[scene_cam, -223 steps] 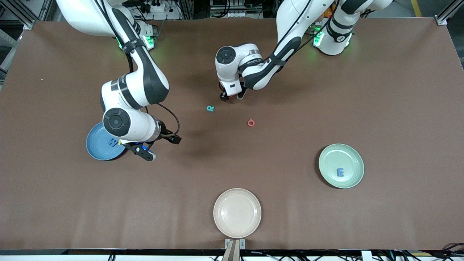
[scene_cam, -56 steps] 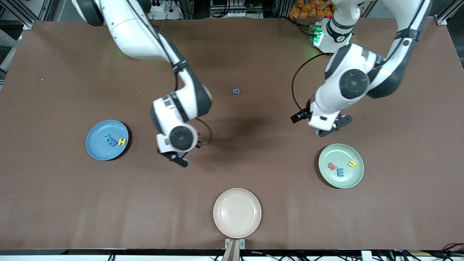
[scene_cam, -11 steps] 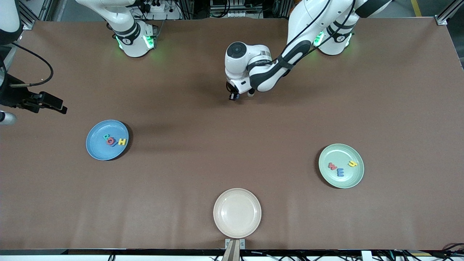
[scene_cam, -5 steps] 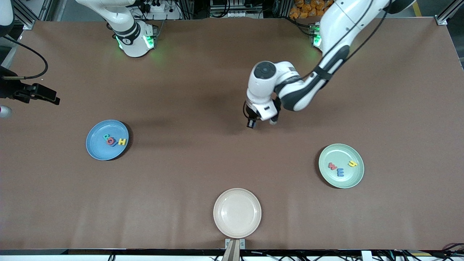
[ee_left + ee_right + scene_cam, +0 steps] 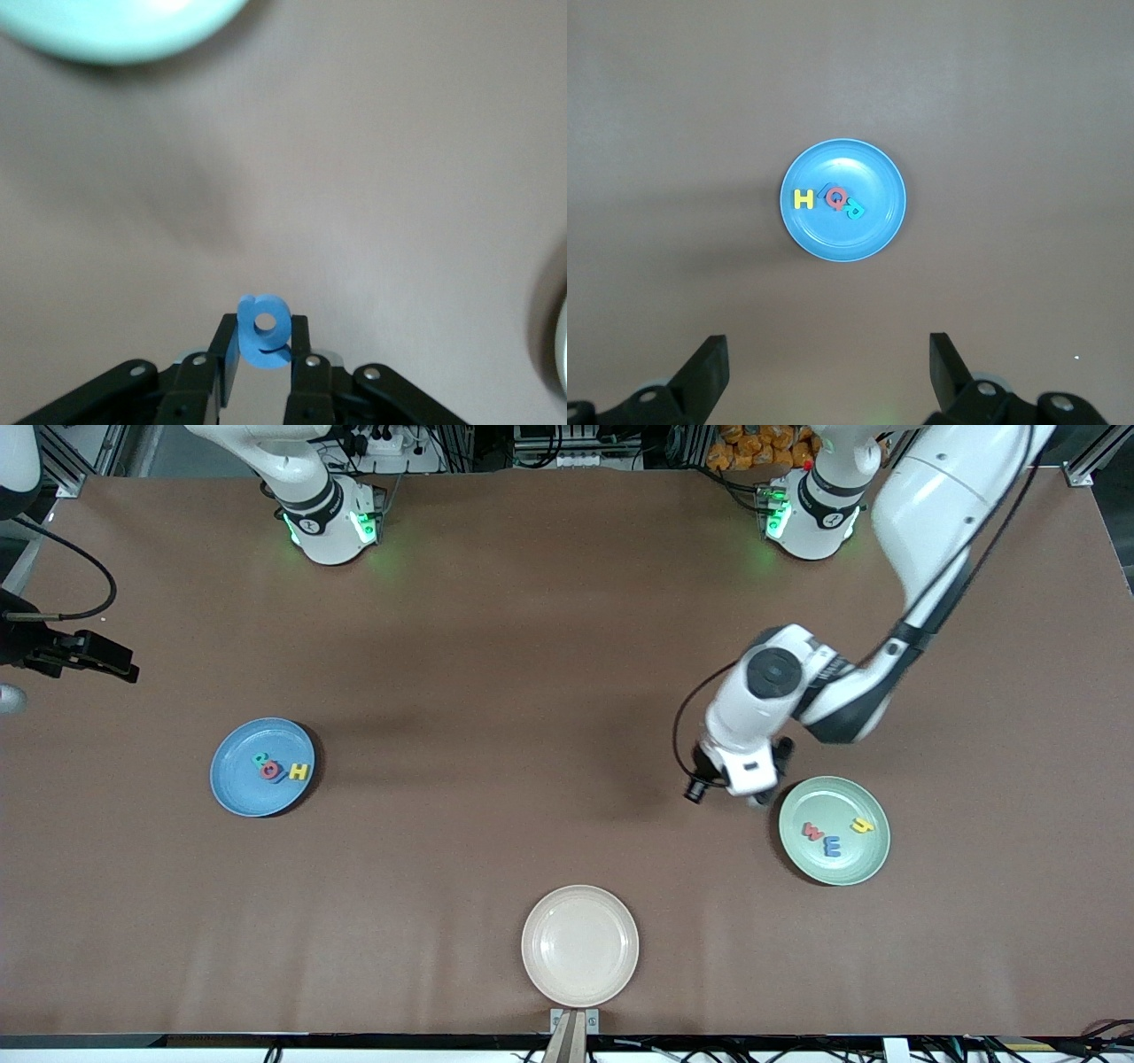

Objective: Sort uppercase to blue plate, lowercase to green plate
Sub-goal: 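Carry the g over the green plate and open the left gripper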

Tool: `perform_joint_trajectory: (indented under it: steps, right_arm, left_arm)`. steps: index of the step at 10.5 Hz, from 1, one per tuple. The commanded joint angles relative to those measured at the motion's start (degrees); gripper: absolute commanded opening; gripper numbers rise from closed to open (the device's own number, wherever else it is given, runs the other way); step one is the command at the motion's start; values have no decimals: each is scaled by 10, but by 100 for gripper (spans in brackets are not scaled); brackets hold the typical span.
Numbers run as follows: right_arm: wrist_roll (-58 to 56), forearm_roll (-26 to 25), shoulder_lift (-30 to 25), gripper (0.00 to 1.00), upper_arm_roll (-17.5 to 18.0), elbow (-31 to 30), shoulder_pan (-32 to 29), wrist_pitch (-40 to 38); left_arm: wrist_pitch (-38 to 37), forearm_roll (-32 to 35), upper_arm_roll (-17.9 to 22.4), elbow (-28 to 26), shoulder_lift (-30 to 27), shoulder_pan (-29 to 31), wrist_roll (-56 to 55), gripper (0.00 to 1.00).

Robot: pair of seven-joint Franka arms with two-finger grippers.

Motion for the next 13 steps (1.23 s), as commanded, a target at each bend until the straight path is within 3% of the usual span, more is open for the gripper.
perform_joint_trajectory:
  steps: [1, 4, 6, 9, 10, 11, 12, 13]
  right_arm:
    - [1, -9, 2, 100, 3, 10, 2, -2]
    - [0, -9, -4, 100, 2, 8, -1, -2]
    - [2, -8, -6, 100, 3, 5, 3, -9]
    - [4, 28, -7, 100, -1, 12, -6, -32]
    - [5, 27, -7, 100, 1, 13, -4, -33]
    - [5, 26, -7, 100, -1, 14, -5, -33]
    - [6, 26, -7, 100, -1, 15, -5, -33]
    - [6, 25, -6, 100, -1, 17, -4, -33]
  left_arm:
    - [-95, -50, -10, 76, 9, 28, 126, 0]
    - [-143, -62, 2, 106, 29, 81, 297, 0]
    - [-145, -59, 39, 101, 32, 91, 412, 0]
    - [-167, -59, 70, 101, 32, 101, 543, 0]
    - [-177, -58, 69, 104, 29, 108, 577, 38]
    - [-183, -58, 69, 103, 22, 112, 605, 89]
    - [-191, -58, 69, 104, 13, 113, 616, 100]
    - [-205, -58, 67, 106, -1, 111, 617, 100]
